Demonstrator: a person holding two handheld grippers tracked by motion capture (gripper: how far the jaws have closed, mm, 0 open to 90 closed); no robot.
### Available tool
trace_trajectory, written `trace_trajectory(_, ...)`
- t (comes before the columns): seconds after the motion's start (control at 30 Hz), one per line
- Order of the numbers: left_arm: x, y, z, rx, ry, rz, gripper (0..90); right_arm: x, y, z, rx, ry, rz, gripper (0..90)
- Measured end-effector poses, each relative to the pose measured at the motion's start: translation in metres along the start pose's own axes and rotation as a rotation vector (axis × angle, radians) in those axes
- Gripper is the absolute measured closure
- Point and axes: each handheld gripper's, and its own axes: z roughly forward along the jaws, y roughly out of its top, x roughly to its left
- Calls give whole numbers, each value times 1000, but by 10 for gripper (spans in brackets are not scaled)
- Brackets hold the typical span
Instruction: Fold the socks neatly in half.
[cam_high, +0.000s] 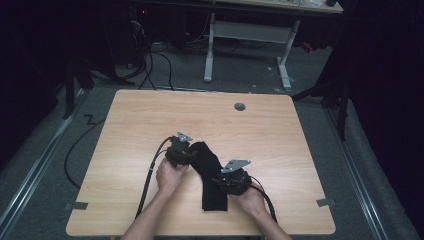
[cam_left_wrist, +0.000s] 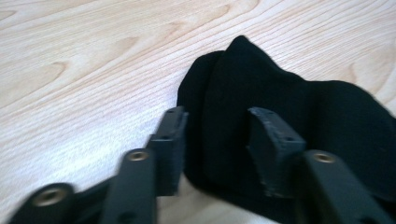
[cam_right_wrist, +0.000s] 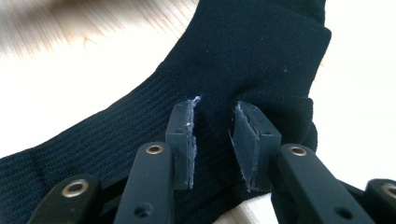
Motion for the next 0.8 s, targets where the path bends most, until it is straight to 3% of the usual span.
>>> trace_trajectory(0.07,-1,0,0,-1,3,20,755,-1,-1,-1,0,8,10,781)
trace_trajectory(0.17,-3,0,-3,-18,15,51,837,-2,-1,-2,-5,9,-4,838)
trace_trajectory(0.33,1,4,-13,-65,0,31,849,0,-1,-7,-41,-7,-2,844)
trace_trajectory(0.47,6,4,-15,-69,-4,16,847,-1,1,-13,-48,-18,3,807)
trace_trajectory(0.57,5,4,-15,-72,-13,14,846,0,0,-16,-40,-32,-15,900)
trace_trajectory(0.73,0,5,-16,-84,-33,15,846,2,2,-25,-74,-31,-22,900)
trace_trajectory(0.8,1,4,-14,-73,-33,8,845,3,1,-25,-57,-37,-32,898)
